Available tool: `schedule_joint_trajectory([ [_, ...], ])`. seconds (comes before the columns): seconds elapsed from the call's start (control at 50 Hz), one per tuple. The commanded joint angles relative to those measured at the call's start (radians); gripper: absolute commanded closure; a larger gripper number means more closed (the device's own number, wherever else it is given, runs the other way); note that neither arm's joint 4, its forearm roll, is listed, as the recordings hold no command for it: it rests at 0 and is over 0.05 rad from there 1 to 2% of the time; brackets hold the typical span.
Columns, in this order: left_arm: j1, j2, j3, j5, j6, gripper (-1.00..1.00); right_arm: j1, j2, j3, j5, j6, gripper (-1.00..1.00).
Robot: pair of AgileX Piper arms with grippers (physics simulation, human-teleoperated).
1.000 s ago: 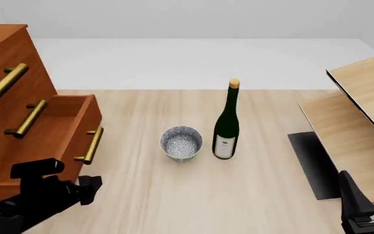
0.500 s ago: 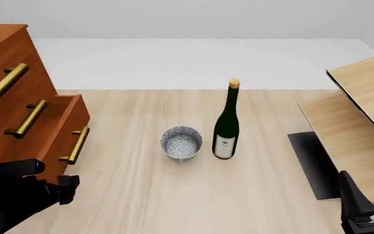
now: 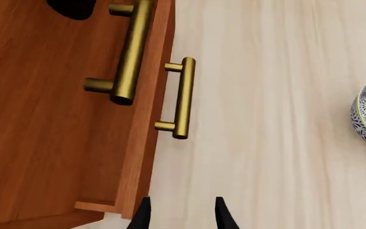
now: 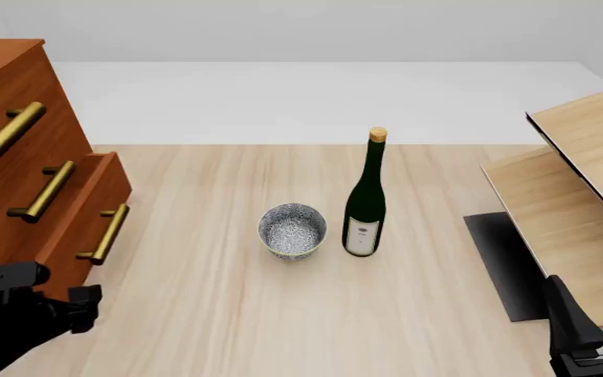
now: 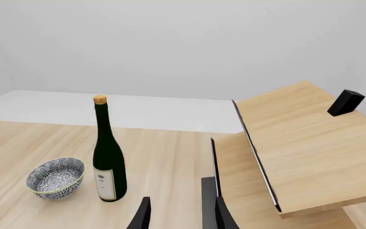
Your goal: Close the bottom drawer of the cabinet and open the top drawer.
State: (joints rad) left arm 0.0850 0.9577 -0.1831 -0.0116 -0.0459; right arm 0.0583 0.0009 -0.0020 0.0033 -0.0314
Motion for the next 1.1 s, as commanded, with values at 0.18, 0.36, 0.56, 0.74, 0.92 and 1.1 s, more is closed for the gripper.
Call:
schedule_joint_trajectory([
  [0.18, 0.095, 0.011, 0.019, -0.049, 0.071, -1.0, -0.001, 0.0, 0.0, 0.0, 0.002, -1.0],
  [0.36, 0.144, 0.027, 0.015, -0.077, 0.1, -1.0, -0.002, 0.0, 0.0, 0.0, 0.003, -1.0],
  [0.56, 0.175, 0.022, 0.011, -0.091, 0.12, -1.0, -0.001, 0.001, -0.001, -0.002, 0.004, -1.0],
  [0.74, 0.209, 0.012, 0.018, -0.11, 0.156, -1.0, -0.001, 0.002, -0.001, -0.002, 0.002, -1.0],
  [0.92, 0.227, 0.011, 0.021, -0.115, 0.169, -1.0, -0.001, 0.002, -0.001, -0.002, 0.002, -1.0],
  [1.1, 0.238, -0.001, 0.03, -0.117, 0.175, -1.0, -0.001, 0.001, 0.0, -0.002, 0.002, -1.0],
])
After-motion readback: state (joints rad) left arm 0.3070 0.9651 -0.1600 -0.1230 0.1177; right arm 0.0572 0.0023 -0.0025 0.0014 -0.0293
